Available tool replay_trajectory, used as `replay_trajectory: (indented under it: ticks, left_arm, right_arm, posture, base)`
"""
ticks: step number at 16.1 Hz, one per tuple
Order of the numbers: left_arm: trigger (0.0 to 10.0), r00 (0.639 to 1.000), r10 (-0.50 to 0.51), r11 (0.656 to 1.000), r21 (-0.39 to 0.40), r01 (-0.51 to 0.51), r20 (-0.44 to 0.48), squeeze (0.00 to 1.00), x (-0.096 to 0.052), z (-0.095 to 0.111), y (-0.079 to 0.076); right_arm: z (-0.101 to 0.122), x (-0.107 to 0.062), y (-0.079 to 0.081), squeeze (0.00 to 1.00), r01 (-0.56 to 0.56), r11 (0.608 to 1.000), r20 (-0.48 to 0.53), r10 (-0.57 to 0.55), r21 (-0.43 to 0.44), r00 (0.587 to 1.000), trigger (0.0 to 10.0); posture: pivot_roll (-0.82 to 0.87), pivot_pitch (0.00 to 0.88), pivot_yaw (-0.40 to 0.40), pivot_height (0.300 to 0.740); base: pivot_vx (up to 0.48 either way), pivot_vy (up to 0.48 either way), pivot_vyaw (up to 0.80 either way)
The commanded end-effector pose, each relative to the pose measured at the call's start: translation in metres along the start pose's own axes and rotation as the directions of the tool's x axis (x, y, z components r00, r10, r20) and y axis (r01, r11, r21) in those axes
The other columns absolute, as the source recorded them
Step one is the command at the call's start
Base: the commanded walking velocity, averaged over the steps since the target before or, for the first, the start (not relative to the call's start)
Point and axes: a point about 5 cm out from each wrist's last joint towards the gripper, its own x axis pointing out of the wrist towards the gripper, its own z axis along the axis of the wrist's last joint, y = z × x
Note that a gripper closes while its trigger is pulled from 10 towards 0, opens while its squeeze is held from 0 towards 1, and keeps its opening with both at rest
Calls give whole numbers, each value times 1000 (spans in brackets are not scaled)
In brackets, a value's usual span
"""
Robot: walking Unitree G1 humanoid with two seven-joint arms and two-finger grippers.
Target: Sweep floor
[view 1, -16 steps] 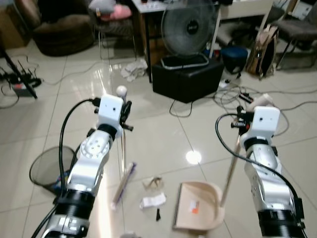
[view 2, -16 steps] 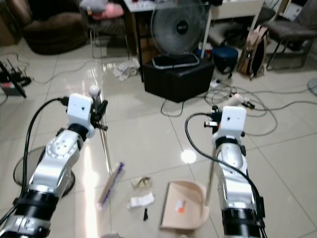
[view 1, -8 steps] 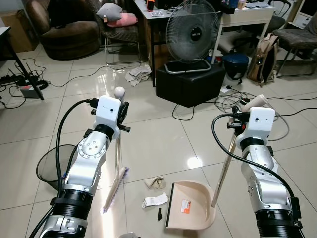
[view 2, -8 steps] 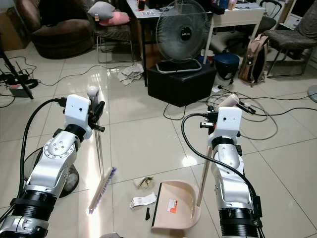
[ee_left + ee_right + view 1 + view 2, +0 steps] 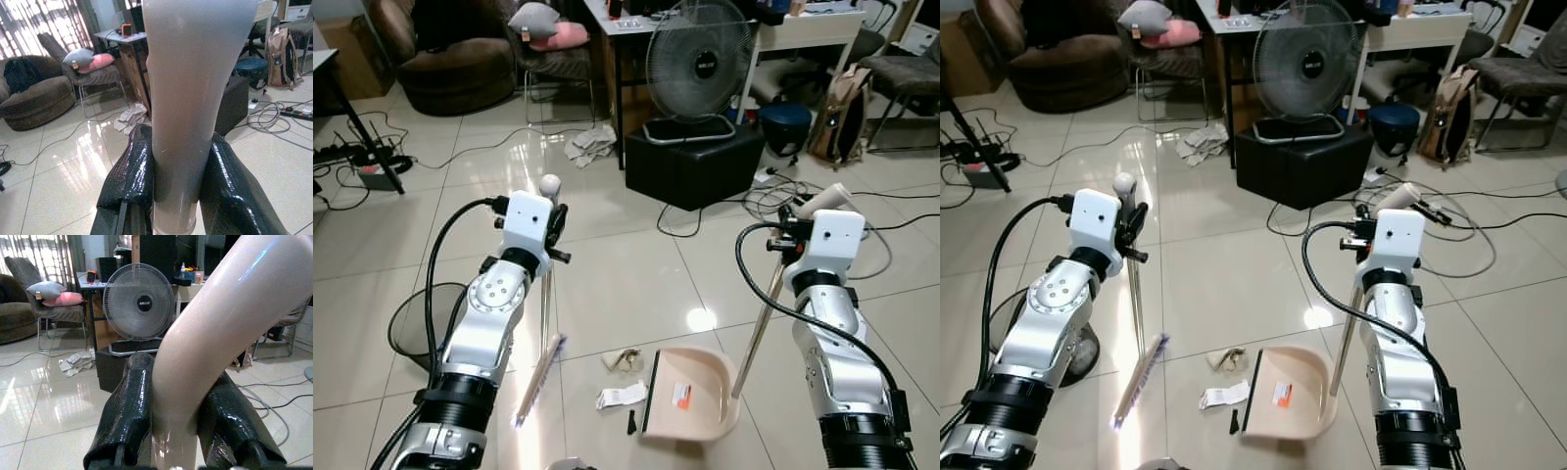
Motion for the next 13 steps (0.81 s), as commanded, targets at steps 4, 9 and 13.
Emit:
replay_trajectory:
  ticks: [4, 9, 13]
  left_arm:
    - [10000, 998, 14, 1000, 15, -15, 61, 0, 10, 18, 2]
    - [10000, 993, 118, 993, -5, -118, 19, 0, 18, 0, 20]
    - [10000, 990, 125, 992, 6, -125, 68, 0, 30, 4, 22]
  right_arm:
    - [25, 8, -5, 0, 6, 999, 135, -11, 34, 991, 10000]
    - [10, 11, -18, 0, 59, 998, 85, -58, -7, 995, 10000]
    - [3, 23, -24, 0, 80, 991, 82, -72, -109, 994, 10000]
  posture:
    - [35, 30, 51, 740]
    - [32, 84, 48, 740]
    - [42, 154, 14, 740]
  base:
    - [0, 0, 0]
    - [0, 0, 0]
    - [0, 0, 0]
